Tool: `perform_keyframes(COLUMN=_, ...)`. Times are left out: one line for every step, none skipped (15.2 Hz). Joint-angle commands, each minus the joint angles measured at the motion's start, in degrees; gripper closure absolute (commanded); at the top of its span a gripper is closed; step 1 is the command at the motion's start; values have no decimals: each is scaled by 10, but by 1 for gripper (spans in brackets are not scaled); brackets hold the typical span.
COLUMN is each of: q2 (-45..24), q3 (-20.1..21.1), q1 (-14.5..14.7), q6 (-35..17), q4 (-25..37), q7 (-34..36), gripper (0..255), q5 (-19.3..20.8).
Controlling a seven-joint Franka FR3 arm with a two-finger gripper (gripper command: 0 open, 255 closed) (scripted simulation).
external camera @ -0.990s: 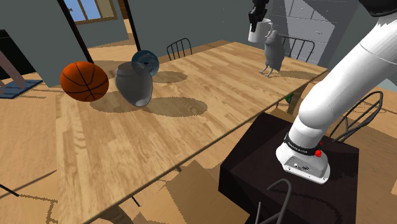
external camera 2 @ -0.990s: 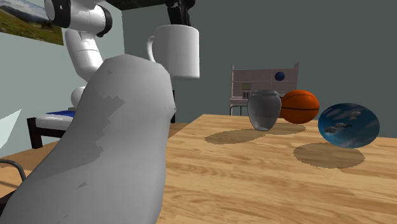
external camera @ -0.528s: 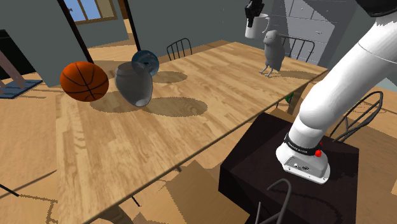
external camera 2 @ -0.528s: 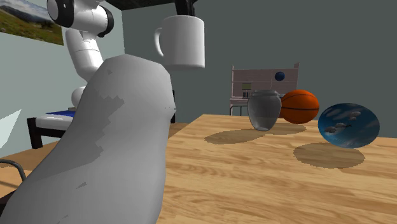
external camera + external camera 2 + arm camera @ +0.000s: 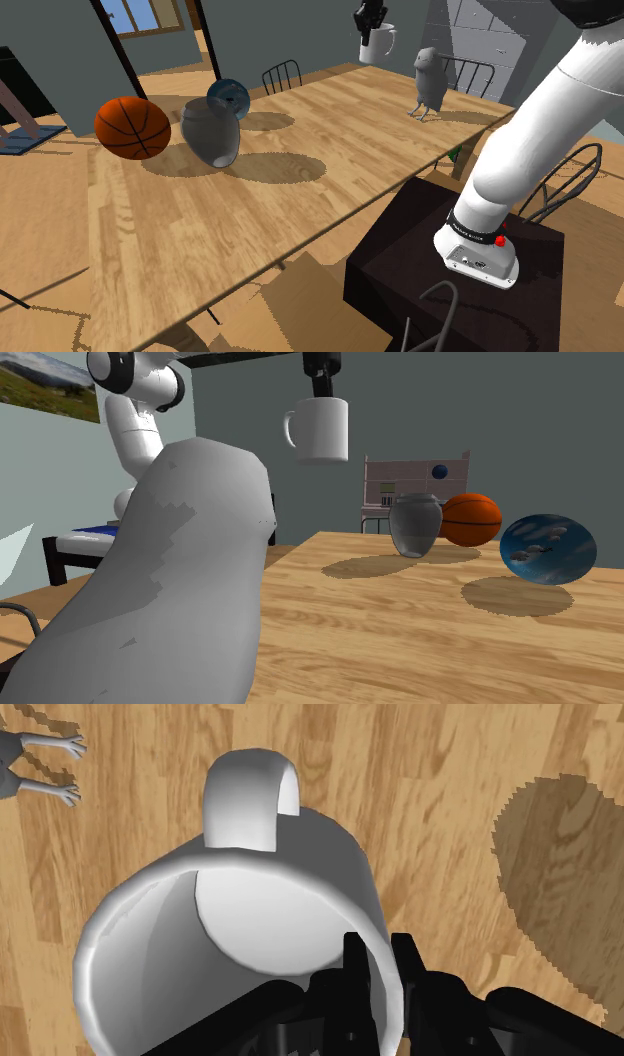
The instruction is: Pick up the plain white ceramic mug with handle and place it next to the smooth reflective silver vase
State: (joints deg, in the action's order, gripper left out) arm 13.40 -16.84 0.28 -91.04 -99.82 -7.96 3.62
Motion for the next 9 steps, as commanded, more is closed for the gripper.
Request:
perform_keyframes(q2=-5, q3=18, q1=11, q6=-4, q4=0, q7=29, gripper=255, q5=-3)
perform_keyframes(q2=-11, q3=26, q1=16, q6=-3, q4=5, q7=42, gripper=255, q5=-5)
perform_keyframes(q2=-17, q3=33, q1=21, q6=-3, q4=11, q7=54, gripper=255, q5=-8)
perform_keyframes(q2=-24, q3=41, q1=26, q6=-3, q4=18, q7=66, gripper=255, q5=-10)
perform_keyframes(q2=-32, q3=48, q1=32, q6=-3, q4=26, q7=78, gripper=255, q5=-12)
perform_keyframes(q2=-40, q3=55, q1=37, q6=-2, q4=34, q7=90, gripper=255, q5=-14)
perform_keyframes(q2=-48, q3=62, q1=42, q6=-1, q4=43, q7=102, gripper=255, q5=-15)
perform_keyframes(q2=-58, q3=68, q1=47, q6=0, q4=53, q7=114, gripper=255, q5=-17)
perform_keyframes(q2=-67, q3=75, q1=52, q6=1, q4=63, q7=126, gripper=255, q5=-19)
